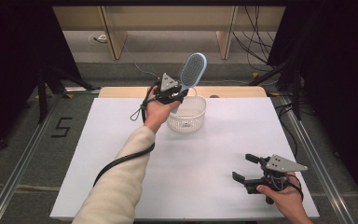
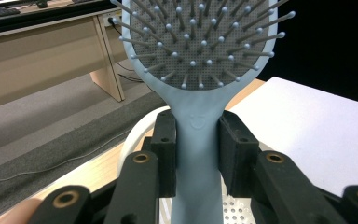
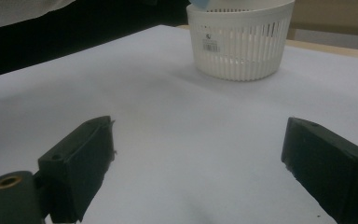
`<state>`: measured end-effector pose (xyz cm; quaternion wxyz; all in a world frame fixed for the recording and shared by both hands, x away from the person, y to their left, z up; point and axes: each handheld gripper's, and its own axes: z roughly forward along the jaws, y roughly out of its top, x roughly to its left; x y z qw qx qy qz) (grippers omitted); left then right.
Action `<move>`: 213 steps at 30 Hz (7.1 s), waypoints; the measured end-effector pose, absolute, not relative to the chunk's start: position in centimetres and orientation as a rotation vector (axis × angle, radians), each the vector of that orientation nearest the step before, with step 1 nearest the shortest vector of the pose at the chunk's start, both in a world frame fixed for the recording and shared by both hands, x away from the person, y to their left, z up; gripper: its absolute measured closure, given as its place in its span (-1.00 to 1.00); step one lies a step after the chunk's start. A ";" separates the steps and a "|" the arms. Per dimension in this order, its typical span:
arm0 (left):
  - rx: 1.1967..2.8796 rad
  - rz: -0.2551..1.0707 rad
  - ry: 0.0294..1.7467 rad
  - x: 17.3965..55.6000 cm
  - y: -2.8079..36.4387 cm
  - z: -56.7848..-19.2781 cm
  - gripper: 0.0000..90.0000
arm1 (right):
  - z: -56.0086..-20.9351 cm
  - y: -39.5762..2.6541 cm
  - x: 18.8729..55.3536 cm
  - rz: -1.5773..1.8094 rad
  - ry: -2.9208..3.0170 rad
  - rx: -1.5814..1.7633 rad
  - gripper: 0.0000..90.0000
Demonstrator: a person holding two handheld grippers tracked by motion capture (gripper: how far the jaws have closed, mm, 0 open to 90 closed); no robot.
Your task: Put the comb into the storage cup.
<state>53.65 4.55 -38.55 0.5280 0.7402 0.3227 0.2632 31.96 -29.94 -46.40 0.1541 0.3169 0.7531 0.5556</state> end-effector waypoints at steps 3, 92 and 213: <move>1.773 0.628 0.769 53.7 4.6 -38.7 0.55 | -46.4 -29.9 32.0 1.593 2.159 0.908 -0.77; 1.854 0.595 0.688 54.0 4.4 -41.3 0.55 | -46.5 -29.9 31.9 1.580 2.176 0.908 -0.78; 1.921 0.582 0.888 46.4 9.0 -40.4 -1.00 | -46.5 -29.8 31.9 1.568 2.174 0.920 -0.78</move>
